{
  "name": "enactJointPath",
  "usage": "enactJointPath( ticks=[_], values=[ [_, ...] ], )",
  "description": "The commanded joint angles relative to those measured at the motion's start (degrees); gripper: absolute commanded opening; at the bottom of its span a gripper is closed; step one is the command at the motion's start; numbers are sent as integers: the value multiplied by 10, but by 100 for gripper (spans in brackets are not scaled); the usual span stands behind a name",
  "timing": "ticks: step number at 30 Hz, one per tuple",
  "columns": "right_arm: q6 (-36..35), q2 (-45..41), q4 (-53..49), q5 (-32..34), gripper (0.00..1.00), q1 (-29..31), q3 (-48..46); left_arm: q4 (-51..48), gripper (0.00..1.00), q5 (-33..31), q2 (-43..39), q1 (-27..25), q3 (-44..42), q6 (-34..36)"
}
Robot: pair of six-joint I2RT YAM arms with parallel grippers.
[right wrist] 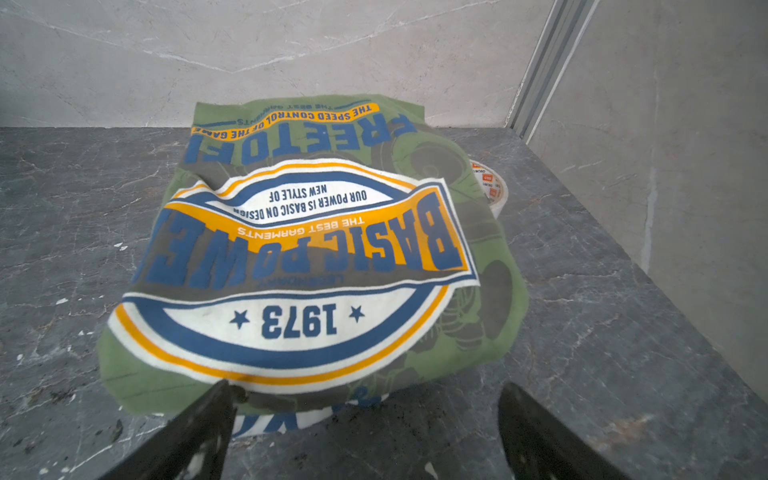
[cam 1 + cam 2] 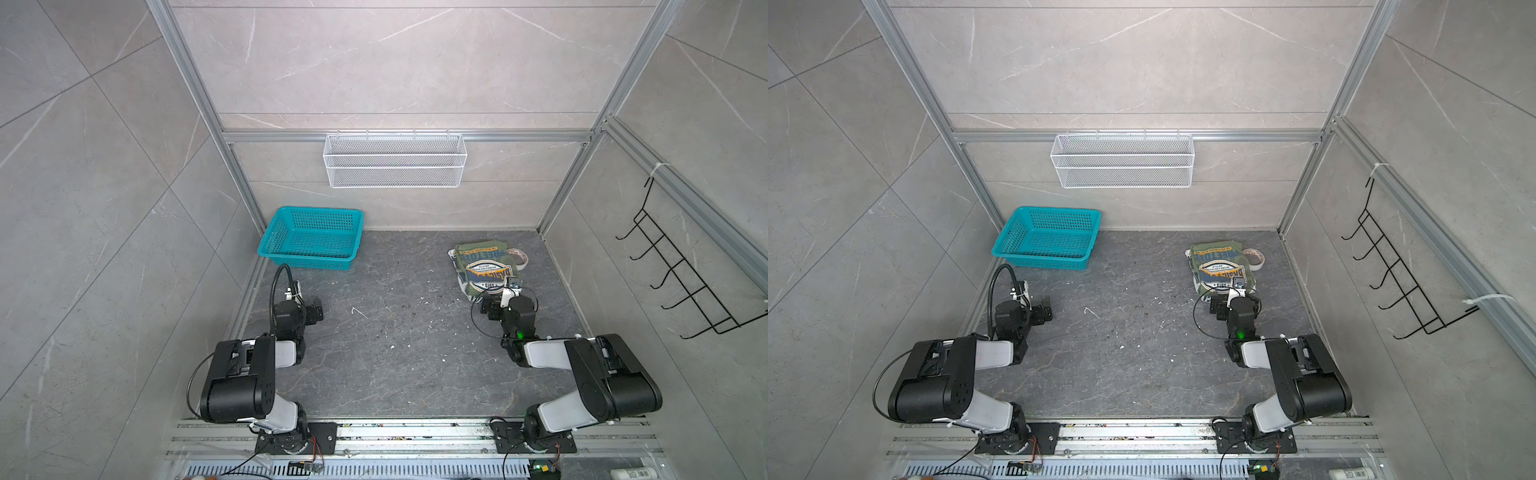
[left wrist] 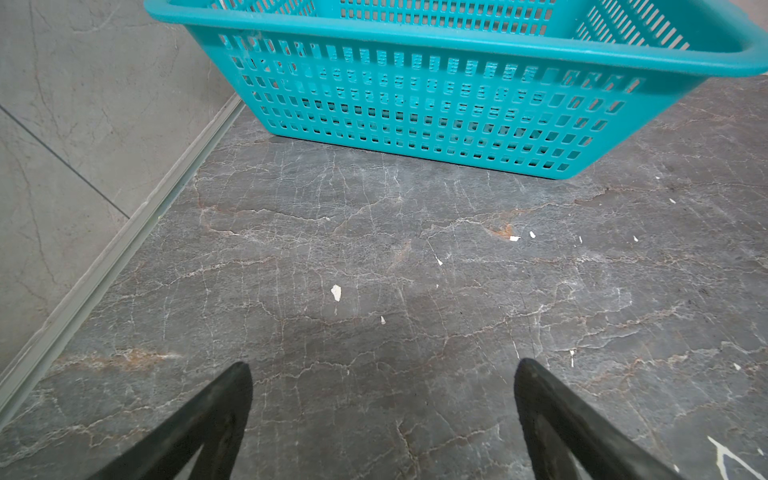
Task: Fold and stack the tank tops
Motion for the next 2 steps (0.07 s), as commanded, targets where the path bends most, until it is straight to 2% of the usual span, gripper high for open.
enactJointPath(
  ticks=[1, 2],
  values=[
    [-6, 2, 8, 4, 99, 3, -1, 16, 100, 7, -4, 3, 3, -6],
    [-6, 1, 10, 4, 99, 3, -3, 16, 100, 8, -4, 3, 4, -6]
  ],
)
